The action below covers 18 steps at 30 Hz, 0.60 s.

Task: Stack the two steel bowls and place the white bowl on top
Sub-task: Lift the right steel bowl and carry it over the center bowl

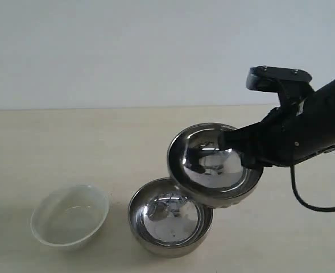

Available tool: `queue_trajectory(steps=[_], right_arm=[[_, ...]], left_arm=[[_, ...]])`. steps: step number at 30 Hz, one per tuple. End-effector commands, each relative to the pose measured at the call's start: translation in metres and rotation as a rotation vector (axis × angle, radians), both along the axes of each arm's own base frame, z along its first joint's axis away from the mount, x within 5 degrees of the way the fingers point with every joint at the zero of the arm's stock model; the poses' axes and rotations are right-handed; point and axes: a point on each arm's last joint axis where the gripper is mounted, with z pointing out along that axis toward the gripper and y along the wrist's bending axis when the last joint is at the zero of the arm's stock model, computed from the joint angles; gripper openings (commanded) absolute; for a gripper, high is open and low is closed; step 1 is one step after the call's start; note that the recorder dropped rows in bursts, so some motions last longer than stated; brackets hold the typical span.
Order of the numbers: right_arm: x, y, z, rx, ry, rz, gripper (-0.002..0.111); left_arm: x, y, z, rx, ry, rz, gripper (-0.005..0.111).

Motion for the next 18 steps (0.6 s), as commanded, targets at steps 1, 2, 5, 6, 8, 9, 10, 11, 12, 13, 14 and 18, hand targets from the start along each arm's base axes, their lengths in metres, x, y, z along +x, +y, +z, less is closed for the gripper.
queue_trajectory(steps=[1, 2, 5, 6, 8, 9, 10, 11, 12, 13, 14, 18], right_arm=[[-0.009, 0.026, -0.001, 0.042, -0.018, 0.052, 0.000], [-0.010, 0.032, -0.001, 0.050, -0.025, 0.063, 0.000], [-0.010, 0.040, -0.006, 0.059, -0.030, 0.074, 0.000], [-0.009, 0.042, -0.009, 0.059, -0.030, 0.077, 0.000], [-0.006, 0.044, -0.016, 0.055, -0.018, 0.073, 0.000], [-0.004, 0.046, -0.023, 0.048, -0.007, 0.071, 0.000], [-0.002, 0.047, -0.027, 0.044, -0.004, 0.070, 0.000], [0.000, 0.048, -0.032, 0.041, 0.000, 0.068, 0.000], [0.001, 0.048, -0.033, 0.040, -0.001, 0.067, 0.000], [0.002, 0.049, -0.036, 0.037, 0.005, 0.067, 0.000], [0.003, 0.049, -0.039, 0.034, 0.009, 0.066, 0.000], [0.005, 0.050, -0.046, 0.022, 0.023, 0.068, 0.000]], left_arm=[[0.000, 0.000, 0.000, -0.005, -0.007, -0.003, 0.004], [0.000, 0.000, 0.000, -0.005, -0.007, -0.003, 0.004], [0.000, 0.000, 0.000, -0.005, -0.007, -0.003, 0.004], [0.000, 0.000, 0.000, -0.005, -0.007, -0.003, 0.004], [0.000, 0.000, 0.000, -0.005, -0.007, -0.003, 0.004], [0.000, 0.000, 0.000, -0.005, -0.007, -0.003, 0.004], [0.000, 0.000, 0.000, -0.005, -0.007, -0.003, 0.004], [0.000, 0.000, 0.000, -0.005, -0.007, -0.003, 0.004], [0.000, 0.000, 0.000, -0.005, -0.007, -0.003, 0.004], [0.000, 0.000, 0.000, -0.005, -0.007, -0.003, 0.004], [0.000, 0.000, 0.000, -0.005, -0.007, -0.003, 0.004], [0.000, 0.000, 0.000, -0.005, -0.007, -0.003, 0.004]])
